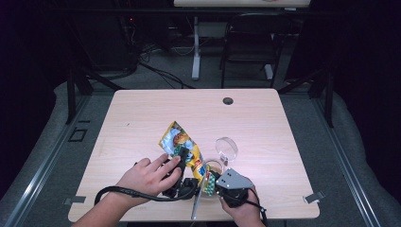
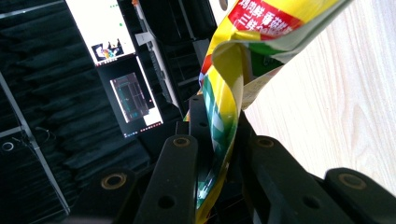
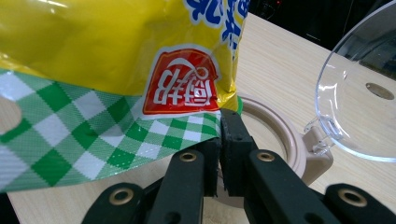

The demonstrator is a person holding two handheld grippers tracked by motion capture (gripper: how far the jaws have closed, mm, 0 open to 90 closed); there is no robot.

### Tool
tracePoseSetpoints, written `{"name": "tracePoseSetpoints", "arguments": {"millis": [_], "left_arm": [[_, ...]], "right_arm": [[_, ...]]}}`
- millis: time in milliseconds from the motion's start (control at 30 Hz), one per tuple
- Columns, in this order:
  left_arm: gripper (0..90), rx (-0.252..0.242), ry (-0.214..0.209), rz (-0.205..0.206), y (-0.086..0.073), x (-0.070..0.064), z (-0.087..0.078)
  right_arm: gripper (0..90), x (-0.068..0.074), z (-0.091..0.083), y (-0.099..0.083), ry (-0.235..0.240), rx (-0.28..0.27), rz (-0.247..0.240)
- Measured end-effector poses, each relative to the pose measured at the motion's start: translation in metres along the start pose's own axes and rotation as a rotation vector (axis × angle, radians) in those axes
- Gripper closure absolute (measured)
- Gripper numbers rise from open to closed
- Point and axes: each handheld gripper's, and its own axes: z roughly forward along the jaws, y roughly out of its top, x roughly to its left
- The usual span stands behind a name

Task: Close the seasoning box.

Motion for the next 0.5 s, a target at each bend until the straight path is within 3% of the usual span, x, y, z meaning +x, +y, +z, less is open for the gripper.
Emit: {"name": "tracePoseSetpoints", "arguments": {"millis": [67,233,500], "left_arm": [[85.9,-0.007,-0.008,-0.018,-0.0001,-0.0008,0.0009],[85.9,-0.01,0.008,0.008,0.0015,0.0015,0.0009],[86.0,-0.003,-0.009,-0.016,0.0005,0.0,0.0]], "right_arm": [[87.0,-0.0002,0.0001,-0.0001,0.001,0.0,0.001],[87.0,-0.0006,0.0003,-0.0004,0.004,-0.002,0.004],[87.0,0.0001,-0.0004,-0.0001,0.001,-0.002,0.0]]}}
